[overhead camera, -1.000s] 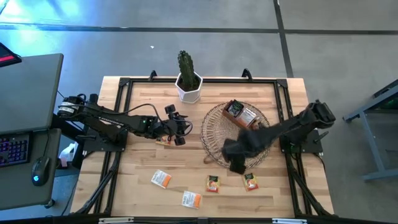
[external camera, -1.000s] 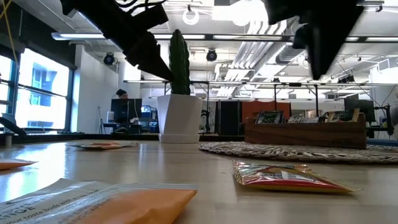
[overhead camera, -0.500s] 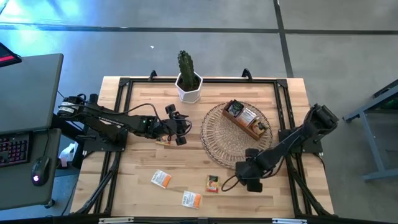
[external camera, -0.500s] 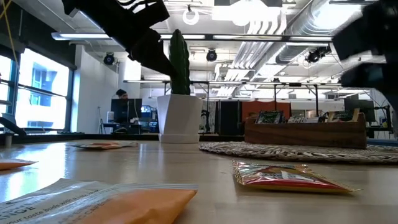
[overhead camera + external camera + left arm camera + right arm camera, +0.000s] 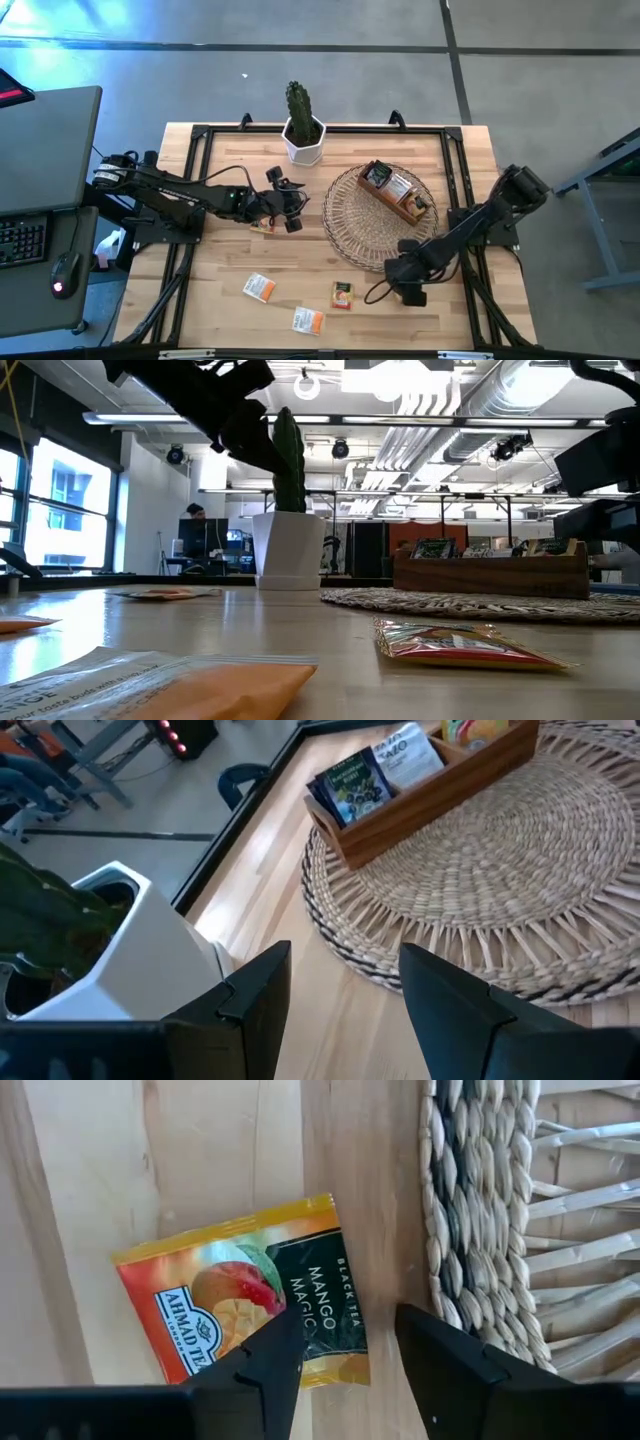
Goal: Pick & Place Tea
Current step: Put the orange tea bag into the right section of the wooden organizer
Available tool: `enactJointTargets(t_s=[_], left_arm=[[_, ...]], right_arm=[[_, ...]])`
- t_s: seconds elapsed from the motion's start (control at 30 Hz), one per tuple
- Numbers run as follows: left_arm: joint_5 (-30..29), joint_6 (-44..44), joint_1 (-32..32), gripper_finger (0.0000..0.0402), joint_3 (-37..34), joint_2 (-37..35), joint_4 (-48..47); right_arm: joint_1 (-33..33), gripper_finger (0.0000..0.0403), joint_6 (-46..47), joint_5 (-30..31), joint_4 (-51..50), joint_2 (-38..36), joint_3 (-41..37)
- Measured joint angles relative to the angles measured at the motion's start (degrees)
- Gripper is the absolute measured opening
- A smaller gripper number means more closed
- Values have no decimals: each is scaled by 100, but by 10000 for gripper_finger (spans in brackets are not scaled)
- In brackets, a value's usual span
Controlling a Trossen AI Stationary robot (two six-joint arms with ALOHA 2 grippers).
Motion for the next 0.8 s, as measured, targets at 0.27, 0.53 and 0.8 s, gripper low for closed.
enactJointTargets(t_s=[0.27, 0.53, 0.8], left_arm=[[-149, 0, 2, 184, 0, 2, -13], [-151, 22, 0, 184, 0, 0, -14], [-166, 227, 2, 184, 0, 0, -22]], right_arm=[[-11, 38, -6, 116, 146, -35, -148], [0, 17, -16, 544, -159, -589, 383], [-53, 8, 339, 3285, -1556, -1303, 565]])
